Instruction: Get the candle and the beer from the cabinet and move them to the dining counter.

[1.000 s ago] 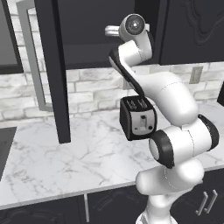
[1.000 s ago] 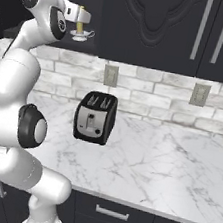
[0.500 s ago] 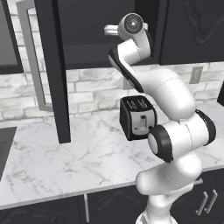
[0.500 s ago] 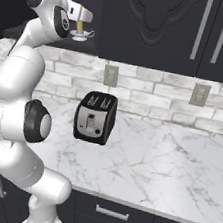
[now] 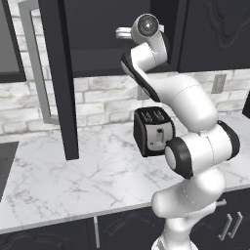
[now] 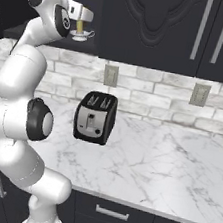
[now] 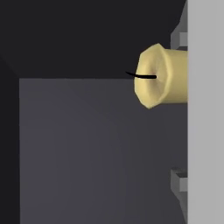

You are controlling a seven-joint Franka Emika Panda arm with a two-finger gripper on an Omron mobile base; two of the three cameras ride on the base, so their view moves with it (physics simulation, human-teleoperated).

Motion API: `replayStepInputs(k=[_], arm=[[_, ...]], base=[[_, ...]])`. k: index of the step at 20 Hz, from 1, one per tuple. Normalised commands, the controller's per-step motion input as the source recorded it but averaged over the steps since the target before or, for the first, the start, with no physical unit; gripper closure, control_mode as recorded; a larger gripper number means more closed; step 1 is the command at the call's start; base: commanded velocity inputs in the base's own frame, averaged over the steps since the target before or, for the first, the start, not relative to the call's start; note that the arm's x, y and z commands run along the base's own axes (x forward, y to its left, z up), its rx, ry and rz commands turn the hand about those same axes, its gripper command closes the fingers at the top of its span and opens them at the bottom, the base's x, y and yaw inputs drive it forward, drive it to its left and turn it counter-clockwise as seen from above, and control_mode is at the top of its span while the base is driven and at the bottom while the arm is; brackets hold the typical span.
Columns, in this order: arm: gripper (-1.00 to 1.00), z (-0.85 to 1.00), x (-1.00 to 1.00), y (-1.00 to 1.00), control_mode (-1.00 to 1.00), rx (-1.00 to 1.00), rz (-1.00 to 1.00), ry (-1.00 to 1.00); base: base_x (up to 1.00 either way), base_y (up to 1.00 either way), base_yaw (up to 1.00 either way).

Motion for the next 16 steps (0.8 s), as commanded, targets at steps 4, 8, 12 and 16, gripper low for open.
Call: replayStepInputs(k=[4, 8, 12, 16], arm=[[-1.00, 0.00, 0.00, 0.00, -1.00, 0.00, 0.00, 0.00], [-1.00, 0.00, 0.00, 0.00, -1.00, 0.00, 0.00, 0.00], [-1.00, 0.00, 0.00, -0.03, -1.00, 0.00, 0.00, 0.00], [1.00, 0.00, 0.00, 0.00, -1.00, 0.00, 0.00, 0.00]], base=[[0.00, 0.00, 0.00], [0.00, 0.00, 0.00], [0.00, 0.00, 0.00], [0.00, 0.00, 0.00]])
